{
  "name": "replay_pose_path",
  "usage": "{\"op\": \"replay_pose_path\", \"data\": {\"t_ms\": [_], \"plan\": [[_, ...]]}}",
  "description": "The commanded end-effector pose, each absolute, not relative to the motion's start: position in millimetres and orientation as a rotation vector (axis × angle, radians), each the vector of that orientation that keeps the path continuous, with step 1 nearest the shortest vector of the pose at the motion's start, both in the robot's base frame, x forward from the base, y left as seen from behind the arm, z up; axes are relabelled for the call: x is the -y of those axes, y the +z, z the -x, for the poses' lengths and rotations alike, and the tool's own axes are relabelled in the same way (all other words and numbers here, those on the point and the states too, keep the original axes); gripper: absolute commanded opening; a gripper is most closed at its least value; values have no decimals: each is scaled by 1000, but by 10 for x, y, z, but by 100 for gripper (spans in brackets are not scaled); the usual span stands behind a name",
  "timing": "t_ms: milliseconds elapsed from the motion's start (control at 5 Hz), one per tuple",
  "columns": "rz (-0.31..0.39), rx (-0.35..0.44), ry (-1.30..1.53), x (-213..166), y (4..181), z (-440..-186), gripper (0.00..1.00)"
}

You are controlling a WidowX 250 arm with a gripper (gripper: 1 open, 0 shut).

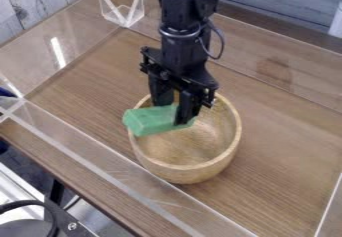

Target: Remove the green block from inside the brown bowl and put it on the table

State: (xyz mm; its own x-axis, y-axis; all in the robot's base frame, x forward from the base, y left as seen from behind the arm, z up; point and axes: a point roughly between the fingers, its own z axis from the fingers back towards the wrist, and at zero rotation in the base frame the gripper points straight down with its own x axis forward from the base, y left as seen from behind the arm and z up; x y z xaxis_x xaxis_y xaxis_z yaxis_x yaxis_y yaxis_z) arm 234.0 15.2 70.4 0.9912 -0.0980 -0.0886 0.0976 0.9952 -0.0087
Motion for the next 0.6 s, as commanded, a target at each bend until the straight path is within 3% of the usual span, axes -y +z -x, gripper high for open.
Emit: {"op": "replay_pose_path", "data": {"t_ms": [0,400], "plan": [[-4,0,-86,-181,924,-2461,0],[-2,6,-81,-192,964,-2477,0]]}}
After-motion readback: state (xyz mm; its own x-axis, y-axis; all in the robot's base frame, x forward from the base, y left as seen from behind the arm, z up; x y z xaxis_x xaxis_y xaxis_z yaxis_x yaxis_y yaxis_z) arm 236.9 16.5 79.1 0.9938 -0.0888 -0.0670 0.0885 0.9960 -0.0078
